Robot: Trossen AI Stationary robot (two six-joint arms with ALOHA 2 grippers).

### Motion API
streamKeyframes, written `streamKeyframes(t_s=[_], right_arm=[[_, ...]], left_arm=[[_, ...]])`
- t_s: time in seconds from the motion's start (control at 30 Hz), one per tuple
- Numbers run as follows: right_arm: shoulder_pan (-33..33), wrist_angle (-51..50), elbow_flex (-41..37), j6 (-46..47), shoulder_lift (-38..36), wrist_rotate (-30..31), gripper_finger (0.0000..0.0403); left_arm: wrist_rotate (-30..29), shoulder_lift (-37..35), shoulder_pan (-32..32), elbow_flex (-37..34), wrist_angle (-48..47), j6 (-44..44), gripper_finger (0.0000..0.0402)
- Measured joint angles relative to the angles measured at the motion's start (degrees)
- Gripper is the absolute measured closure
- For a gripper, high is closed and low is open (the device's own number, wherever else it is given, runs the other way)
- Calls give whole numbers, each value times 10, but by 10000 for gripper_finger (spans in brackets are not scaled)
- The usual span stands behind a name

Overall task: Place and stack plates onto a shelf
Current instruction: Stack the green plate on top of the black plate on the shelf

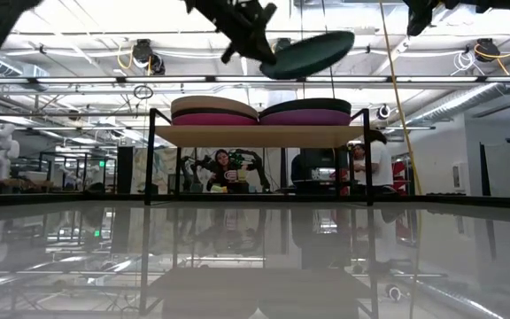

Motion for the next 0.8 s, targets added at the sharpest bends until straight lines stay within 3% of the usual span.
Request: streamKeyframes(t_s=[0.3,0.6,0.8], right_arm=[[0,-18,0,10,2,0,257],[0,-19,0,10,3,0,257],[0,-21,0,10,4,0,257]], left_arm=[[44,70,33,20,-7,-28,380],[43,79,46,20,-2,-31,380],[41,79,49,20,-20,-21,335]])
